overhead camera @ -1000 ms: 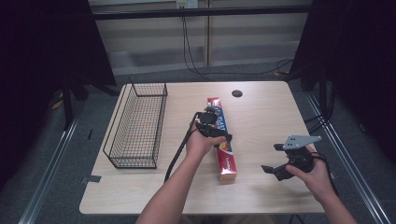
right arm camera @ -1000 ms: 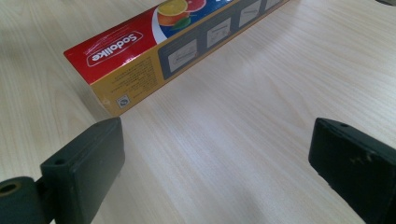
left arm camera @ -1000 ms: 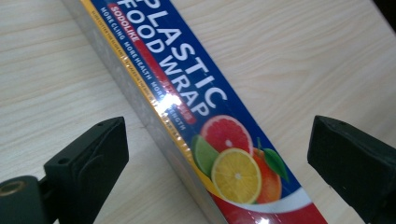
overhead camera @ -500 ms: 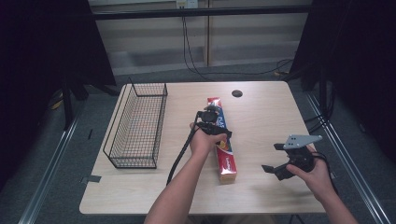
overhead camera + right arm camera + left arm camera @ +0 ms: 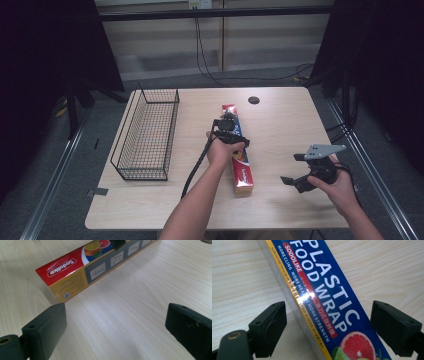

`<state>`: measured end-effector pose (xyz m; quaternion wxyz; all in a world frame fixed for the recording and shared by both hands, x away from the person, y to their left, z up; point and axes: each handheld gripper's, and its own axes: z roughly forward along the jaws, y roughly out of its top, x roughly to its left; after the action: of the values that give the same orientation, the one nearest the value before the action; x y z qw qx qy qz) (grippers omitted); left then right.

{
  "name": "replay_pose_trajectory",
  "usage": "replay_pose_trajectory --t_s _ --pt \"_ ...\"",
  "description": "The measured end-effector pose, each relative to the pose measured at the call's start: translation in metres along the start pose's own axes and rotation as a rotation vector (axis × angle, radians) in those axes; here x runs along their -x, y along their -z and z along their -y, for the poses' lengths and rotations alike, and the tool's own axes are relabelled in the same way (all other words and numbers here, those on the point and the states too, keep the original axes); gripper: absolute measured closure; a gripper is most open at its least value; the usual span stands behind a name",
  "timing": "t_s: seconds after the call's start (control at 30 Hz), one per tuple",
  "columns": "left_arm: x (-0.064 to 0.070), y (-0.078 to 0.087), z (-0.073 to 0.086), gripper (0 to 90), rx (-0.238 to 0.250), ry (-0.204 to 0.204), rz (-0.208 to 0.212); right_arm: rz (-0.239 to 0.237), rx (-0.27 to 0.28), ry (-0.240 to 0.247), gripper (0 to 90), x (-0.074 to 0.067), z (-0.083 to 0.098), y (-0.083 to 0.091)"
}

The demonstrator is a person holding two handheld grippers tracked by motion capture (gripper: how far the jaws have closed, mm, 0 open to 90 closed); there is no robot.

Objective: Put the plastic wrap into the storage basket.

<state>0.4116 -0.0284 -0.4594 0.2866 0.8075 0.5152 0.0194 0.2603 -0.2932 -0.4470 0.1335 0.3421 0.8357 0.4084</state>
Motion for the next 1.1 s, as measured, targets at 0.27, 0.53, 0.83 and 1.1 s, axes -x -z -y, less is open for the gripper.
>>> replay_pose_trajectory --t_s 0.27,0.53,0.83,1.1 --pt "0.000 -0.003 0.000 20.4 -0.015 0.029 0.015 0.000 0.004 0.000 3.4 0.000 0.000 0.000" --pt "-0.008 0.008 0.003 27.9 -0.058 0.075 -0.003 -0.002 -0.003 0.009 3.4 0.000 0.000 0.000" --pt "-0.024 0.024 0.008 35.5 -0.100 0.084 -0.036 -0.005 -0.004 0.008 3.4 -0.001 0.000 -0.001" --pt "-0.032 0.025 0.006 35.4 -0.121 0.104 -0.056 -0.011 -0.003 0.020 3.7 -0.002 0.000 -0.002"
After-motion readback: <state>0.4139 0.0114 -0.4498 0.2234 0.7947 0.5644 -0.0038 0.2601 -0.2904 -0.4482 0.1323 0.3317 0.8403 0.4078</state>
